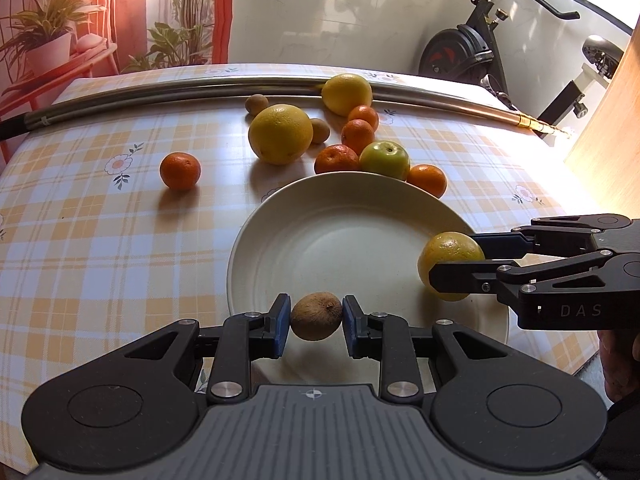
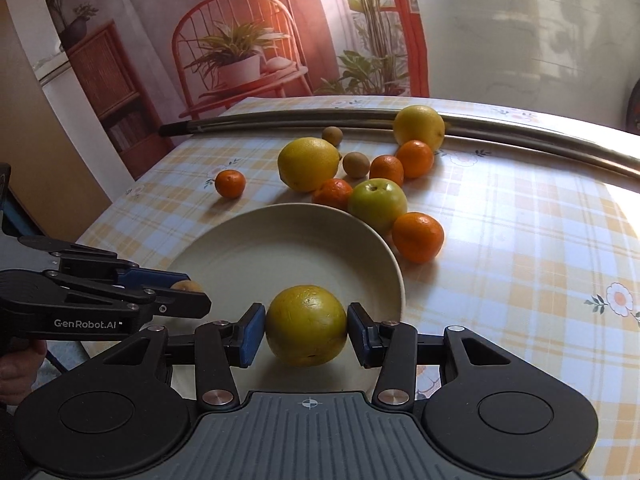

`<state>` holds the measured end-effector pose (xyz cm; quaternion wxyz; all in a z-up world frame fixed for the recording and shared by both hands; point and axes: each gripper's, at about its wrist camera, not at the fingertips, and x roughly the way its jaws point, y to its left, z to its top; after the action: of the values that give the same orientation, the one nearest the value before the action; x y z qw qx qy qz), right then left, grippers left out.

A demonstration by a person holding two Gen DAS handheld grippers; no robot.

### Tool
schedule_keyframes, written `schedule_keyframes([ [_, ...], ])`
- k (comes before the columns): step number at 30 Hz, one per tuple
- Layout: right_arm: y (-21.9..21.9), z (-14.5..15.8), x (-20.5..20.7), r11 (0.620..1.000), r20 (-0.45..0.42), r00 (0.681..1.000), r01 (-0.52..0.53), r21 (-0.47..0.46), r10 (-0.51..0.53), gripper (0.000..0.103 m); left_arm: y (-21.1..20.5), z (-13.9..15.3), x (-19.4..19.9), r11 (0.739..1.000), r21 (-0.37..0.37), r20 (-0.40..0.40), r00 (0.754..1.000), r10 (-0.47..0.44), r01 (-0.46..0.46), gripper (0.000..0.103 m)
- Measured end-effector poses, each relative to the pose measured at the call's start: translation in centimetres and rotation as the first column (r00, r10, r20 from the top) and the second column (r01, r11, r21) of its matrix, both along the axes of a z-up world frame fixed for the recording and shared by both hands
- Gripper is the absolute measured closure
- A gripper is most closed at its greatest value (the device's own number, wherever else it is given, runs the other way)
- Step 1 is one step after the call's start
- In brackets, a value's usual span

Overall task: Organize fruits
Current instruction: 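Carry kiwi onto the white plate with left tool while right tool grasps yellow fruit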

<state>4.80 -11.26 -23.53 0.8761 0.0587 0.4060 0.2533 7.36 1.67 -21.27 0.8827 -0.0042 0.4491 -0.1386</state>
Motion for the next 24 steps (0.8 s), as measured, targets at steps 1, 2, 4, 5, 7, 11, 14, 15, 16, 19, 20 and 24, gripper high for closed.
schedule_keyframes([
  [1, -0.07, -0.04, -0.11, 1.000, -0.002, 1.000, 0.001, 0.001, -0.001, 0.061, -0.02, -0.03, -0.02, 1.000, 0.003, -0.002, 1.000, 0.002, -0.002, 0.074],
  [2, -0.18, -0.12, -0.14, 1.000, -0.004, 1.000, 0.002, 0.002, -0.002, 0.061, 0.00, -0.06, -0.03, 1.000, 0.004, -0.003, 1.000, 0.003, -0.003, 0.074],
  [4, -0.46, -0.33, -0.06, 1.000, -0.013, 1.000, 0.005, 0.004, -0.005, 0.061, 0.03, -0.12, -0.04, 1.000, 0.004, -0.007, 1.000, 0.006, -0.006, 0.074],
  [5, -0.57, -0.44, 0.04, 1.000, -0.012, 1.000, 0.007, 0.010, -0.007, 0.061, 0.03, -0.16, -0.03, 1.000, 0.005, -0.008, 1.000, 0.007, -0.007, 0.074],
  [7, -0.60, -0.51, 0.19, 1.000, -0.014, 1.000, 0.007, 0.009, -0.006, 0.061, 0.00, -0.24, 0.02, 1.000, 0.010, -0.009, 1.000, 0.009, -0.009, 0.074],
  [11, -0.25, -0.37, 0.23, 1.000, -0.004, 1.000, -0.004, -0.018, 0.004, 0.061, -0.06, -0.38, 0.12, 1.000, 0.015, -0.013, 1.000, 0.011, -0.010, 0.074],
  [14, -0.20, -0.30, 0.21, 1.000, 0.005, 1.000, 0.008, -0.029, -0.008, 0.060, -0.06, -0.42, 0.15, 1.000, 0.019, -0.014, 1.000, 0.014, -0.014, 0.074],
  [15, -0.23, -0.23, 0.18, 0.999, 0.008, 1.000, 0.013, -0.029, -0.012, 0.060, -0.03, -0.43, 0.16, 1.000, 0.018, -0.015, 1.000, 0.016, -0.016, 0.074],
  [16, -0.25, -0.20, 0.15, 0.999, 0.012, 1.000, 0.017, -0.030, -0.017, 0.060, 0.01, -0.44, 0.16, 1.000, 0.017, -0.015, 1.000, 0.017, -0.017, 0.074],
  [19, -0.36, -0.19, 0.14, 0.999, 0.015, 1.000, 0.022, -0.029, -0.022, 0.059, 0.04, -0.42, 0.16, 1.000, 0.010, -0.012, 1.000, 0.016, -0.016, 0.073],
  [20, -0.36, -0.19, 0.14, 0.999, 0.015, 1.000, 0.023, -0.029, -0.022, 0.059, 0.01, -0.40, 0.16, 1.000, 0.010, -0.011, 1.000, 0.015, -0.015, 0.073],
  [24, -0.45, -0.14, 0.13, 0.999, 0.020, 0.999, 0.026, -0.036, -0.025, 0.057, -0.04, -0.34, 0.06, 1.000, 0.012, -0.006, 1.000, 0.012, -0.012, 0.073],
])
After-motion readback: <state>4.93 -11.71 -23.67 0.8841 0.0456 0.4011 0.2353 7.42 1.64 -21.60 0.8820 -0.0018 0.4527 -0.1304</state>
